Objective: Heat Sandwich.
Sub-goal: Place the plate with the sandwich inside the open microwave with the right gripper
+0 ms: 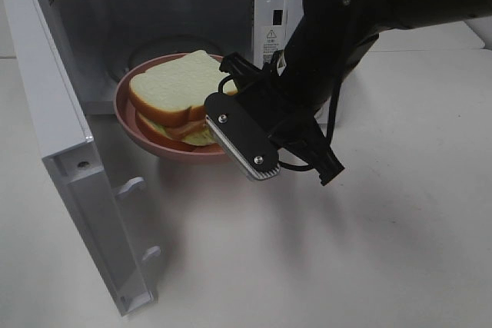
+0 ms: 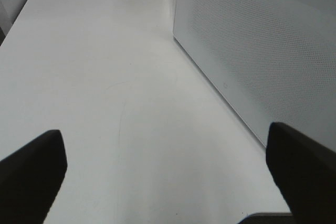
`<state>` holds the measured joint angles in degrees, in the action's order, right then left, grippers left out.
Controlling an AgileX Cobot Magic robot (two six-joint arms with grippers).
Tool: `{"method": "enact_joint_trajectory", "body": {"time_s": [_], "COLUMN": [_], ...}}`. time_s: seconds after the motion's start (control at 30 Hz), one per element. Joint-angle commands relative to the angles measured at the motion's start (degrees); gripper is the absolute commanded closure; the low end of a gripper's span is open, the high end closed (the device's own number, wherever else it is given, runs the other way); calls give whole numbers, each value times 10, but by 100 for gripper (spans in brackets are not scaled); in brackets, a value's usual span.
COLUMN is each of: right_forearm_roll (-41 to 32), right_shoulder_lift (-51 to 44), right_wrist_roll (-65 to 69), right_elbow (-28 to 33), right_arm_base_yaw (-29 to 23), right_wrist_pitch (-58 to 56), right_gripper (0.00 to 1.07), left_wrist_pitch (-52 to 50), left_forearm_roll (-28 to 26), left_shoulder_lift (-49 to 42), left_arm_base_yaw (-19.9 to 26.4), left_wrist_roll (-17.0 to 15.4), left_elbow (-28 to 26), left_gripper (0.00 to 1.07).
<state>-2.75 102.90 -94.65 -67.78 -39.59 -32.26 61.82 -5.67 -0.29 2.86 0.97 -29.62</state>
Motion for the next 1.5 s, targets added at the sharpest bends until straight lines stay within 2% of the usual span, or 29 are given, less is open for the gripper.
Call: {"method": "enact_joint_trajectory", "body": {"time_s": [0.03,0.43,0.83,1.1,1.5], "right_forearm_roll": [-3,11,45,53,83], "right_shoulder_lift": [14,83,161,195,267], "right_wrist_roll": [-6,7,53,77,123], "right_elbow": [-26,-112,-248,-303,-430], "right_arm_base_yaw": [1,1,1,1,1], "right_wrist_pitch": [12,-12,-85,-98,-129], "right_gripper": [107,107,107,107,106], "left_wrist_pitch": [-6,-6,-6,-6,-6], "left_forearm_roll": [-6,-6,-6,-6,-6], "left_shoulder_lift": [-11,-11,-11,-11,-11], "left_arm_base_yaw": [-3,-3,-3,-3,-3], "left_wrist_roll": [-2,-2,-2,-2,-2], "left_elbow": [2,2,2,2,2], "left_gripper": [9,9,9,9,9]}}
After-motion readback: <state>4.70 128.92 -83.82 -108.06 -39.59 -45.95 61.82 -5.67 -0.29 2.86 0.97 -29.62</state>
